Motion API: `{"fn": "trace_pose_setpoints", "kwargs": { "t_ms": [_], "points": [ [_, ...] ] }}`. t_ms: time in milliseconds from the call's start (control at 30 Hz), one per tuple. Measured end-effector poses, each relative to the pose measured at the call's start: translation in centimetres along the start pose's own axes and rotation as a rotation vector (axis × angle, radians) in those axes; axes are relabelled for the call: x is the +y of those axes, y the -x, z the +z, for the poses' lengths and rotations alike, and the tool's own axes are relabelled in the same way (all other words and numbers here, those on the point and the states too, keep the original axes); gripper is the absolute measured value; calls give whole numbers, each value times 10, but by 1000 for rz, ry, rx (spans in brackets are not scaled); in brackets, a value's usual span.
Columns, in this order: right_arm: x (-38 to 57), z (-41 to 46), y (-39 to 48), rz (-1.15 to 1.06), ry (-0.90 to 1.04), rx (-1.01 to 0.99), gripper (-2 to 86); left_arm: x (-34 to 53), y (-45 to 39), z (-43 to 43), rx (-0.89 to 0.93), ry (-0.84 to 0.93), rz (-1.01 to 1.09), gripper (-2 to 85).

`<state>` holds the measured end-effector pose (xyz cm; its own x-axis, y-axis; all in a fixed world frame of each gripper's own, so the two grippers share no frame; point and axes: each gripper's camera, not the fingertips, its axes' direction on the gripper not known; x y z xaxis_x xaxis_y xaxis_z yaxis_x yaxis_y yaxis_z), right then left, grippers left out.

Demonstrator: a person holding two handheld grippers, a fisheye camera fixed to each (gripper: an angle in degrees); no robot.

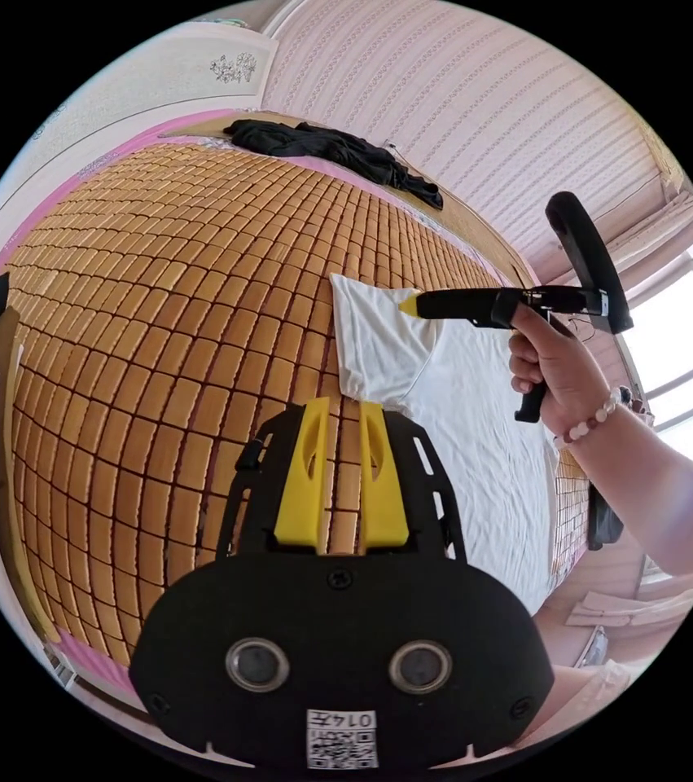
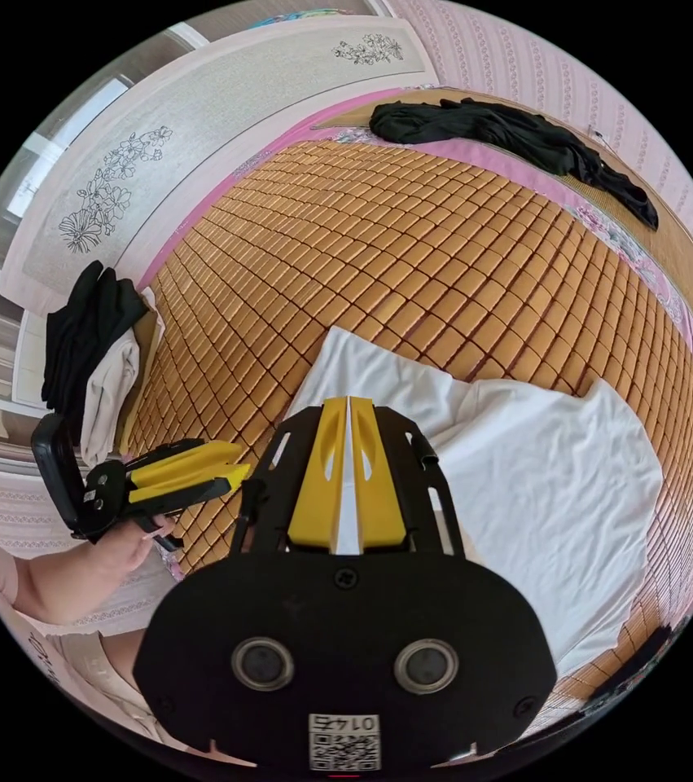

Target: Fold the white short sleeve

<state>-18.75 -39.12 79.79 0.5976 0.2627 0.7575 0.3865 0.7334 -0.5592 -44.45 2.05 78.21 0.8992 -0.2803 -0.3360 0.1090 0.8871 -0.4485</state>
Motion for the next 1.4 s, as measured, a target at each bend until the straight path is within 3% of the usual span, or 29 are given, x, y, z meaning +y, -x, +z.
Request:
{"fn": "trace_pose_setpoints", "kwargs": {
  "t_ms": [167,333,467,633,733,867,1000,1067,1167,1400],
  "points": [
    [-28,14,27,-81,-11,102,36,-11,-8,8,-6,-5,12,107],
    [-51,42,48,-143,51,222,83,-14,-15,16,-1,17,-15,93],
    [-58,42,53,-164,52,304,61,-9,-16,24,-65,5,-10,59],
    [-55,18,26,-76,10,152,5,-5,-17,19,-44,-9,-27,9],
    [-26,-38,-4,21,-181,1,-2,-4,-36,2,-49,-69,74,-1],
    [50,-118,-51,161,-392,-139,-2,0,-80,-31,98,-168,305,9],
    [117,-136,-92,314,-348,-80,5,12,-108,-22,248,-92,392,44],
    [143,-122,-116,393,-190,-41,16,20,-115,-5,282,1,397,47],
    [152,-122,-129,403,-133,-21,31,24,-121,6,210,52,401,51],
    [94,-133,-127,243,-197,25,60,26,-150,28,94,97,495,63]
  ]
}}
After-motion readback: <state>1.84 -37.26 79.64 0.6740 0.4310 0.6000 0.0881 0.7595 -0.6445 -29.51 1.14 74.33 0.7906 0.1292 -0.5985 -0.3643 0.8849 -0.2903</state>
